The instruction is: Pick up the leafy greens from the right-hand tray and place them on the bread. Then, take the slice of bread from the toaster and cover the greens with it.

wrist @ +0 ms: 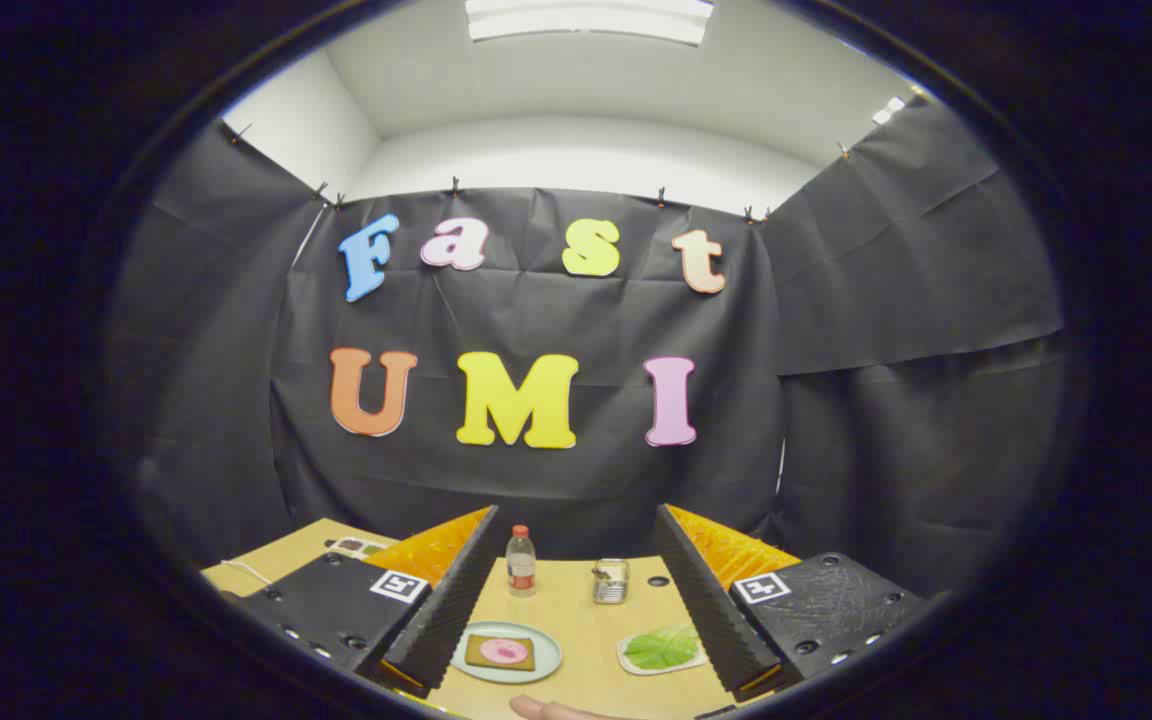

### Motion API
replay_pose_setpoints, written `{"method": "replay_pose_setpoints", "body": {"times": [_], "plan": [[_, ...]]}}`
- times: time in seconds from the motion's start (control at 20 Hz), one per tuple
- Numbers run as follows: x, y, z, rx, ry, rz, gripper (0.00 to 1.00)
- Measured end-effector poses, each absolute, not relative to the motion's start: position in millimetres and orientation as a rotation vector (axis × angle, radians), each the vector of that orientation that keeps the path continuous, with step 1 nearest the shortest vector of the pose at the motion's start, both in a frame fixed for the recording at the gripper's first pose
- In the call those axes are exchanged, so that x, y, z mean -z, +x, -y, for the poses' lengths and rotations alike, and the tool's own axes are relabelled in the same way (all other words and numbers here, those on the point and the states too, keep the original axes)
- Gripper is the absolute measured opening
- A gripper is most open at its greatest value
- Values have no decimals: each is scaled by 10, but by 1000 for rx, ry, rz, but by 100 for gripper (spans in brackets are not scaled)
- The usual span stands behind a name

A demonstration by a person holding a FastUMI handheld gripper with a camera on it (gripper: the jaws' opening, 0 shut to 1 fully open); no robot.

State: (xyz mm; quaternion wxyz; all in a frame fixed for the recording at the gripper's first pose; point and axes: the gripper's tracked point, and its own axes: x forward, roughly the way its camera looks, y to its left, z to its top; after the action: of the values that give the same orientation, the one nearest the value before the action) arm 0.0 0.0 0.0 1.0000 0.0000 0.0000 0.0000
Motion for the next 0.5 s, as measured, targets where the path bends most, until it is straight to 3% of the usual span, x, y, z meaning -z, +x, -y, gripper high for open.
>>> {"method": "replay_pose_setpoints", "body": {"times": [0.5], "plan": [[280, 219, 639, -96, -43, 10, 95]]}}
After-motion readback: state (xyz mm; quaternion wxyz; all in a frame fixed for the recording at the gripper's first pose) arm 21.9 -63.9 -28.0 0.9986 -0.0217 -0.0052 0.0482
